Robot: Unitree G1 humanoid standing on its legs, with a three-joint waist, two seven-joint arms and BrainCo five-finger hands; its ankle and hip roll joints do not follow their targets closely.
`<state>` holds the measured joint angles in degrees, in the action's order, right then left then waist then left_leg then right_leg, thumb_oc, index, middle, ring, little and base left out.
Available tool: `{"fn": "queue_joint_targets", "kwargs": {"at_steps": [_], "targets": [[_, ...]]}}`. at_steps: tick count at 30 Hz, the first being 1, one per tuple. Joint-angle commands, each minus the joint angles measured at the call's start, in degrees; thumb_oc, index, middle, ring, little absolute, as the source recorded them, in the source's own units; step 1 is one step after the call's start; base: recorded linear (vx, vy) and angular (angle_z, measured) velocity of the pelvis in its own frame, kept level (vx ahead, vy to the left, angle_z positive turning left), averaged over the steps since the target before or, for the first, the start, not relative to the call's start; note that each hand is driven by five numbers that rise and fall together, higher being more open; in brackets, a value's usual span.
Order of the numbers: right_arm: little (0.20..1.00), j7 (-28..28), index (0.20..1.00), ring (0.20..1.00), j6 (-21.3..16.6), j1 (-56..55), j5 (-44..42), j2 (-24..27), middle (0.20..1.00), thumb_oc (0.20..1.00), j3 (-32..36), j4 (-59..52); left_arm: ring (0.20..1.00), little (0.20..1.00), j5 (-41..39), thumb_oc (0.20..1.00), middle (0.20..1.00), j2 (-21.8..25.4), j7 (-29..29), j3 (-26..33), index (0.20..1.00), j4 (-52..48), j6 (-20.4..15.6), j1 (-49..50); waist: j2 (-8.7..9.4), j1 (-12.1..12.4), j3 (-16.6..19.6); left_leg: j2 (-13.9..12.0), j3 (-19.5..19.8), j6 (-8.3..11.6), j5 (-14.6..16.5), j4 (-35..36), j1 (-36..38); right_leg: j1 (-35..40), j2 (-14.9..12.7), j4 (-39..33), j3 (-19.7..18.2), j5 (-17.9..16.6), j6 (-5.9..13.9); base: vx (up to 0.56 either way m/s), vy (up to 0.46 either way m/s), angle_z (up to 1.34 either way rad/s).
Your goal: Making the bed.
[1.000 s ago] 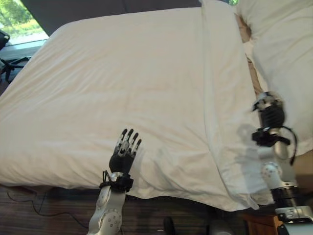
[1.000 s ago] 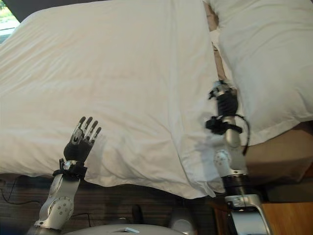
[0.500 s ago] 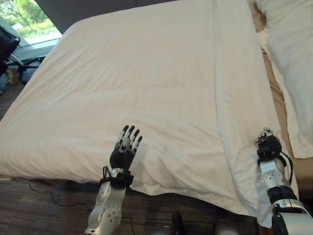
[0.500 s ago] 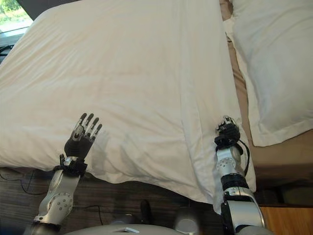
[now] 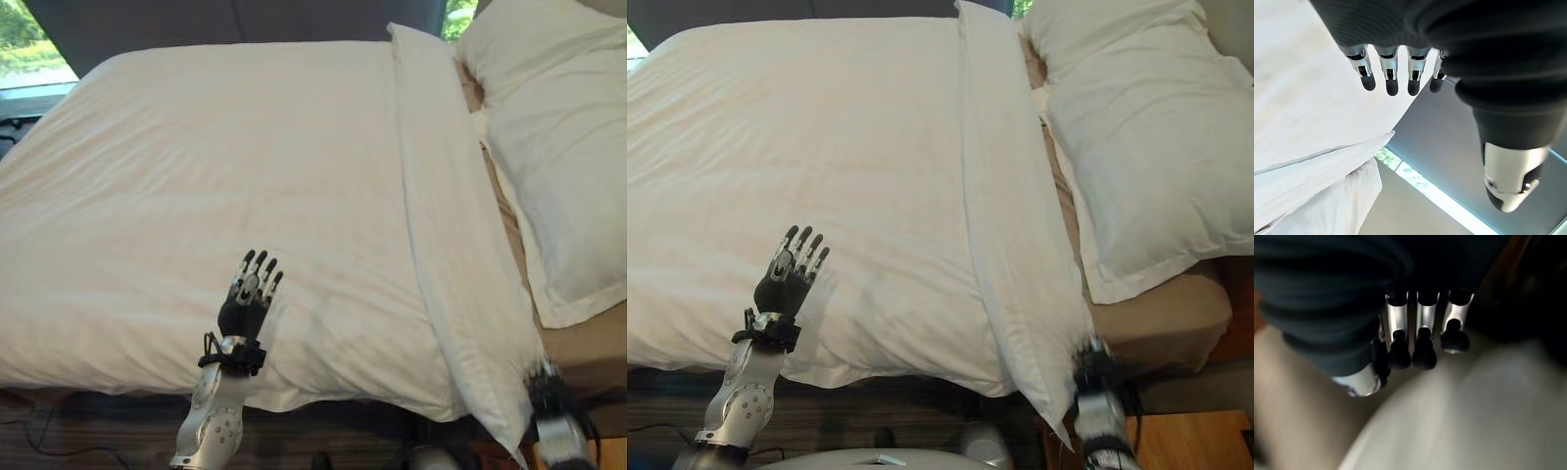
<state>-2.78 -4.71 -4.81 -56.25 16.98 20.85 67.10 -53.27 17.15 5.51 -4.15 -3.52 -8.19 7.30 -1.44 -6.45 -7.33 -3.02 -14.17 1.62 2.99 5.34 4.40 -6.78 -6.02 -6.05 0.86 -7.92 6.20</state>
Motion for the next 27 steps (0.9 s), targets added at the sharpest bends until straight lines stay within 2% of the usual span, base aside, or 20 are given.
{"fn": "queue_joint_targets", "kwargs": {"at_steps": [1, 3, 5, 6, 7, 8, 9, 12, 13, 15, 16, 21, 24, 27], "targets": [[0.2, 0.9, 0.2, 0.2, -1.0, -2.0, -0.4, 0.9, 0.2, 0.2, 1.1, 0.1, 1.0, 1.0, 1.2, 1.0, 1.0, -1.3, 2.7, 3.1, 1.0, 0.0, -1.7, -0.3, -0.11, -3.0, -0.6, -1.2, 0.5, 3.08, -4.0, -0.3, -1.7, 7.2, -1.1, 1.0, 0.0, 5.6, 2.75, -0.01, 0.003, -0.19], [0.2, 1.4, 0.2, 0.2, -1.4, -1.7, -1.0, 1.7, 0.2, 0.2, 1.8, -0.8, 1.0, 1.0, 1.0, 1.0, 1.0, -1.4, 2.8, 2.7, 1.0, 0.5, -1.6, -0.4, -0.03, -3.2, -0.5, -1.2, 0.4, 3.04, -4.0, -0.3, -1.7, 7.2, -1.0, 1.0, -0.1, 5.6, 2.81, -0.01, 0.007, -0.3], [0.2, 3.5, 0.2, 0.2, -4.1, -0.5, -2.4, 3.7, 0.2, 0.2, 3.6, -7.6, 1.0, 1.0, 1.5, 1.0, 1.0, -1.3, 2.5, 2.1, 1.0, 1.0, -1.2, 0.2, 0.09, -3.6, -0.2, -1.3, 0.1, 2.92, -3.9, -0.3, -1.4, 7.2, -1.0, 1.0, -0.6, 5.5, 2.92, -0.02, 0.023, -0.2], [0.2, 8.8, 0.2, 0.2, -9.2, 0.5, 2.4, 4.6, 0.2, 0.2, 5.0, -23.3, 1.0, 1.0, 5.8, 1.0, 1.0, -0.5, 1.0, 2.6, 1.0, 1.7, -0.8, 1.7, 0.12, -3.8, -0.2, -1.5, -1.0, 2.57, -3.1, -0.3, -0.8, 7.0, -0.8, 1.0, -0.9, 5.3, 3.33, -0.03, 0.025, -0.27], [0.805, 13.1, 0.805, 0.805, -11.7, 1.2, 10.5, 5.0, 0.805, 0.805, 4.8, -35.1, 1.0, 1.0, 9.9, 1.0, 1.0, 0.3, 0.3, 2.9, 1.0, 1.7, -0.2, 3.4, 0.12, -3.5, 0.1, -1.6, -2.4, 2.32, -3.3, -0.3, -0.7, 6.5, -0.4, 1.0, -1.3, 4.5, 3.35, -0.02, 0.021, -0.52], [0.805, 13.6, 0.805, 0.805, -11.5, 1.1, 11.0, 4.7, 0.805, 0.805, 4.8, -35.7, 1.0, 1.0, 9.9, 1.0, 1.0, 0.3, 0.3, 2.9, 1.0, 1.6, -0.1, 3.5, 0.13, -3.5, 0.1, -1.6, -2.5, 2.32, -3.3, -0.3, -0.7, 6.5, -0.4, 1.0, -1.4, 4.5, 3.35, -0.02, 0.001, -0.6], [1.0, 14.6, 1.0, 1.0, -11.6, 1.6, 15.7, 5.0, 1.0, 1.0, 4.2, -39.8, 1.0, 1.0, 10.7, 1.0, 1.0, 0.6, 0.9, 2.4, 1.0, 1.7, 0.2, 4.0, 0.18, -3.3, 0.2, -1.7, -2.9, 2.21, -3.2, -0.3, -0.5, 6.5, -0.3, 1.0, -1.4, 4.3, 3.33, 0.01, 0.004, -0.45], [1.0, 15.5, 1.0, 1.0, -12.1, 3.2, 25.6, 5.6, 1.0, 1.0, 2.1, -52.5, 1.0, 1.0, 12.8, 1.0, 1.0, 0.8, 2.3, 1.0, 1.0, 2.3, 0.9, 4.9, 0.31, -3.2, 0.3, -1.7, -3.2, 2.07, -3.2, -0.3, 0.2, 7.2, -0.4, 1.0, -1.2, 4.4, 3.16, 0.0, 0.006, -0.02], [1.0, 14.0, 1.0, 1.0, -12.9, 3.9, 30.3, 5.3, 1.0, 1.0, -0.1, -61.8, 1.0, 1.0, 14.6, 1.0, 1.0, 0.8, 2.6, 0.5, 1.0, 1.9, 0.8, 5.2, 0.28, -3.1, 0.4, -1.7, -3.1, 2.05, -3.2, -0.3, 0.5, 7.5, -0.5, 1.0, -1.1, 4.5, 3.1, -0.01, 0.013, -0.05], [1.0, 14.1, 1.0, 1.0, -12.9, 3.9, 31.9, 4.6, 1.0, 1.0, -1.0, -64.7, 1.0, 1.0, 14.8, 1.0, 1.0, 0.7, 2.6, 0.1, 1.0, 1.6, 0.8, 5.3, 0.36, -3.1, 0.5, -1.7, -2.9, 2.0, -3.2, -0.3, 0.6, 7.8, -0.6, 1.0, -0.9, 4.7, 3.08, 0.0, 0.005, -0.03], [1.0, 13.1, 1.0, 1.0, -13.0, 4.6, 35.0, 3.9, 1.0, 1.0, -4.4, -69.4, 1.0, 1.0, 15.0, 1.0, 1.0, 0.5, 2.3, -0.6, 1.0, 1.7, 0.6, 5.3, 0.3, -2.7, 0.6, -1.7, -2.8, 1.96, -3.3, -0.3, 0.7, 8.1, -0.7, 1.0, -0.7, 4.8, 3.0, 0.0, 0.0, 0.0], [1.0, 6.7, 1.0, 1.0, -10.9, 3.8, 36.9, 3.2, 1.0, 1.0, -16.3, -71.2, 1.0, 1.0, 13.6, 1.0, 1.0, -0.9, 1.7, -2.0, 1.0, 2.6, -0.1, 4.8, 0.65, -1.9, 0.8, -1.6, -2.1, 1.99, -3.7, -0.3, 0.8, 8.7, -0.7, 1.0, -0.1, 5.0, 2.67, -0.01, -0.004, 0.03], [1.0, 1.1, 1.0, 1.0, -8.0, 1.5, 33.3, 2.5, 1.0, 1.0, -25.3, -68.0, 1.0, 1.0, 13.7, 1.0, 1.0, -1.4, 1.9, -3.9, 1.0, 2.7, -0.4, 4.5, 1.06, -1.2, 0.9, -1.6, -1.2, 2.19, -4.0, -0.3, 1.1, 9.7, -0.7, 1.0, 0.8, 5.3, 2.35, -0.02, -0.029, 0.28], [1.0, -0.4, 1.0, 1.0, -7.7, -0.4, 34.5, 3.8, 1.0, 1.0, -26.6, -69.1, 1.0, 1.0, 13.5, 1.0, 1.0, -2.4, 2.0, -3.9, 1.0, 3.4, -1.2, 5.6, 1.39, -0.8, 1.0, -1.7, -0.7, 2.3, -4.0, -0.3, 1.1, 10.3, -0.8, 1.0, 1.6, 5.6, 2.3, 0.01, -0.014, 0.32]]}}
